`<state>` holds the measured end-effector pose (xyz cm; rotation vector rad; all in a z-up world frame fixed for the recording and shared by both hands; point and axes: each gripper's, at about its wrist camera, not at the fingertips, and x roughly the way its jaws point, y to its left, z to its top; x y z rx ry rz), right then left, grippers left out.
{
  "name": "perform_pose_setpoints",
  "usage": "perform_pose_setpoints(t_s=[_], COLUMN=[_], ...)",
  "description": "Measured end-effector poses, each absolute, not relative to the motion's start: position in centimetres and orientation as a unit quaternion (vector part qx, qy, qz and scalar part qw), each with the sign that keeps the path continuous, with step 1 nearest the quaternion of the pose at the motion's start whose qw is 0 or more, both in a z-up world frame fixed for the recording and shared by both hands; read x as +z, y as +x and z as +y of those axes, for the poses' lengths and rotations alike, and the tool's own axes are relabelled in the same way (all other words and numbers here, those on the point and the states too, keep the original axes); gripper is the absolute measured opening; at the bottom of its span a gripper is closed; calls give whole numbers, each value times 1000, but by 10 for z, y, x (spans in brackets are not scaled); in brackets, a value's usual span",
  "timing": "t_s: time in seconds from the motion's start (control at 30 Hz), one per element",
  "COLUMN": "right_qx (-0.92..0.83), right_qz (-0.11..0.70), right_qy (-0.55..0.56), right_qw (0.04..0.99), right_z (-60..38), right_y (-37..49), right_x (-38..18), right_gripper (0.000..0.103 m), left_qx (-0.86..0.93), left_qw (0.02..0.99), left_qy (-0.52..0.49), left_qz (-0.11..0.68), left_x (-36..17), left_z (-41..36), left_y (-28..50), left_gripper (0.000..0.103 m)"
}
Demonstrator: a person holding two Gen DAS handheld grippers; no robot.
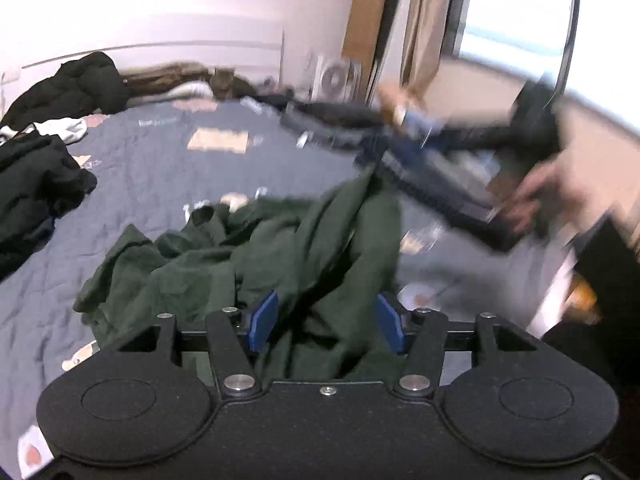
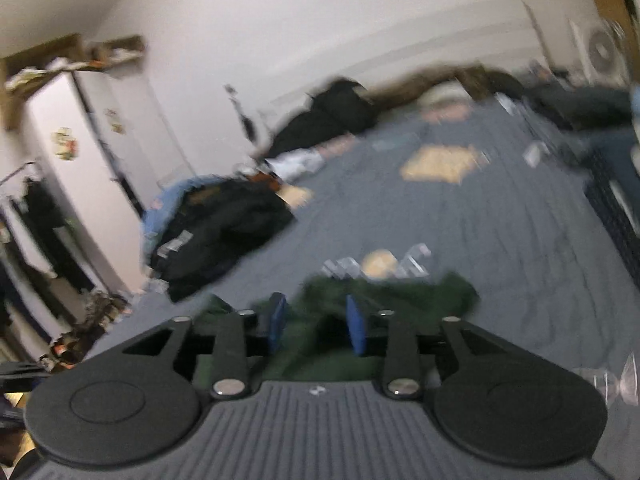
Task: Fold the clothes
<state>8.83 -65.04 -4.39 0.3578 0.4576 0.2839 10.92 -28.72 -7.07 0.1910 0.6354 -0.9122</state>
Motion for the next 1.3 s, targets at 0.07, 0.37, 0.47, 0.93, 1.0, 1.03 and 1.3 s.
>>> perform_pose_setpoints(t_s=[0.07, 0.37, 0.47, 0.93, 1.0, 1.03, 1.3], right_qx=[165, 224, 225, 215, 200, 192, 140], right_qz=[206, 277, 299, 281, 263, 251, 182], right_qy=[144, 32, -30, -297, -338, -358, -315], right_qw=[954, 934, 927, 887, 881, 879, 921], right_z=[-633, -551, -529, -489, -482, -478, -485], right_y=[81, 120, 126, 110, 111, 112, 122], right_x=[-30, -77, -100, -137, -142, -144, -131], right_gripper=[44, 49, 49, 49, 49, 48, 11], left_qx=[-421, -363, -351, -357, -368, -370, -406], left_qw=[837, 825, 826, 839, 839, 841, 850], left_qy=[131, 276, 286, 223, 212, 205, 152], left_qz=[325, 333, 335, 345, 340, 336, 300], left_x=[-94, -156, -164, -157, -149, -145, -106], left_z=[-310, -369, -377, -369, -365, -362, -339], left_y=[118, 142, 150, 169, 165, 164, 149], left_gripper=[39, 37, 37, 5, 5, 5, 4])
